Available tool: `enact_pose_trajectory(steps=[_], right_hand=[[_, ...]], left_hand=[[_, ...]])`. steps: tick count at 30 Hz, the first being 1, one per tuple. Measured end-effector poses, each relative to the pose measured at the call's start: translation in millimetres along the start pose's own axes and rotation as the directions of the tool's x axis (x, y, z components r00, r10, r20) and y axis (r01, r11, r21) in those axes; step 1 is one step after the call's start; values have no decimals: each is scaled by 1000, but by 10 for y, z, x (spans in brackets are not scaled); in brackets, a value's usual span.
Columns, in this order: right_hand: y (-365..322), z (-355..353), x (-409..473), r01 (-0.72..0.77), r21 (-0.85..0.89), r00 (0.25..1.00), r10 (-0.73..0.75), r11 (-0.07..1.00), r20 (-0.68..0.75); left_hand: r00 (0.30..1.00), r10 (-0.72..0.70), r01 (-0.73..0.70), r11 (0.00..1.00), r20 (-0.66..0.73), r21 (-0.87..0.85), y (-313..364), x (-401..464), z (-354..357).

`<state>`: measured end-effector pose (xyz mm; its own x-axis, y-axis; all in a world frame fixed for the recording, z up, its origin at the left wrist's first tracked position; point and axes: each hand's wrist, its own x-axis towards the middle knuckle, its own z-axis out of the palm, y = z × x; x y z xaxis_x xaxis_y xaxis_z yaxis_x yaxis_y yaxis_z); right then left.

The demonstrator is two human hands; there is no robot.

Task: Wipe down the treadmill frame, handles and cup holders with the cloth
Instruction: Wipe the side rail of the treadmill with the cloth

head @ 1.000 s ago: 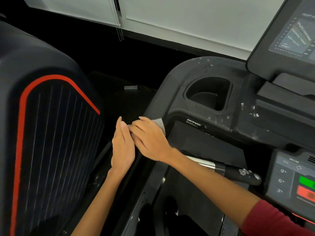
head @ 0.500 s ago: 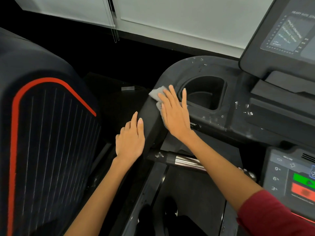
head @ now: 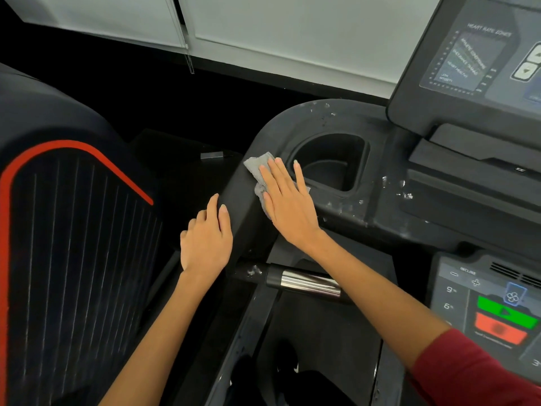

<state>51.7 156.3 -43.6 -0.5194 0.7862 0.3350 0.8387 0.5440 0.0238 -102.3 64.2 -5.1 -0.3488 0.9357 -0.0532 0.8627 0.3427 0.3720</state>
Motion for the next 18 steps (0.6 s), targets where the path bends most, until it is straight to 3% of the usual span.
enact_pose_trajectory(steps=[5, 18], right_hand=[[201, -45, -273, 19, -177, 1000, -14, 984, 27], [660, -288, -826, -66, -359, 984, 121, 931, 134]], left_hand=[[999, 34, -33, 997, -25, 64, 46, 15, 35], [998, 47, -42, 988, -29, 152, 268, 174, 131]])
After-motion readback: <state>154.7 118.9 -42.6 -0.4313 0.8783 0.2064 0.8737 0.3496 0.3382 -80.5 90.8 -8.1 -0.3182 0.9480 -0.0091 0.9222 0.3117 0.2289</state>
